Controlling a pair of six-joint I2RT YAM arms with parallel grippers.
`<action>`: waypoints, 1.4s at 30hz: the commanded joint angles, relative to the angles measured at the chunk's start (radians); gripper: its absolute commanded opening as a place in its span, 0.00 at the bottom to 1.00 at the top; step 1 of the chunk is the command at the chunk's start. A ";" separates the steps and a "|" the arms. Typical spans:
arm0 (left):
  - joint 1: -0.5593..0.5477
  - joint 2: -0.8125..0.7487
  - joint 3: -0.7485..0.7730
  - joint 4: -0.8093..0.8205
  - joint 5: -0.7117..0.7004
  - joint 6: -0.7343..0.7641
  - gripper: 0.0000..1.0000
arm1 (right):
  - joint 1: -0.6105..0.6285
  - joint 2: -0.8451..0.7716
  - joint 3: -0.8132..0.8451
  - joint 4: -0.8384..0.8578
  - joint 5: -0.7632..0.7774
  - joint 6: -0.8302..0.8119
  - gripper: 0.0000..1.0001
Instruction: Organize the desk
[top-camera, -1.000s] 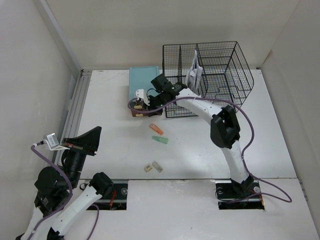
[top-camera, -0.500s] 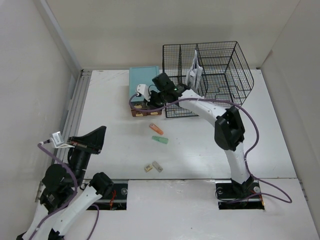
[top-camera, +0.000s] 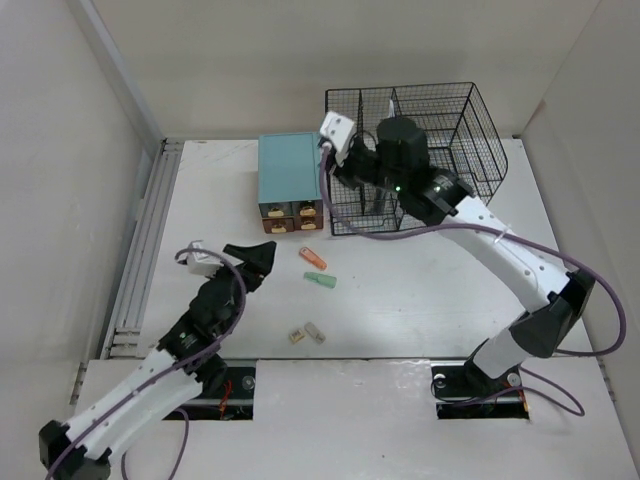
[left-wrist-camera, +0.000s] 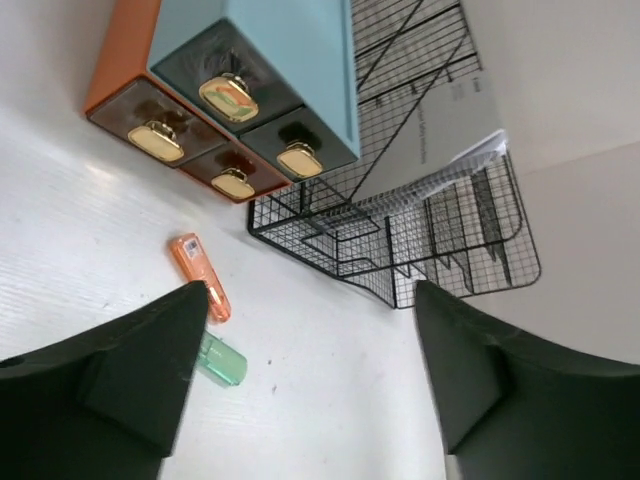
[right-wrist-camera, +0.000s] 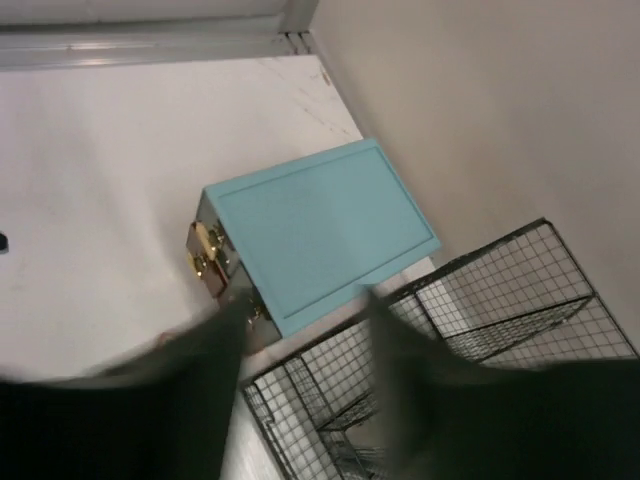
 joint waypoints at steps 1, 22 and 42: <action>0.069 0.215 -0.012 0.359 0.076 -0.049 0.76 | -0.094 0.042 0.026 -0.014 -0.179 0.174 0.01; 0.428 1.138 0.075 0.962 0.582 -0.128 0.46 | -0.226 -0.078 -0.081 0.064 -0.422 0.243 0.00; 0.466 1.297 0.149 0.976 0.514 -0.045 0.49 | -0.265 -0.069 -0.109 0.064 -0.554 0.224 0.00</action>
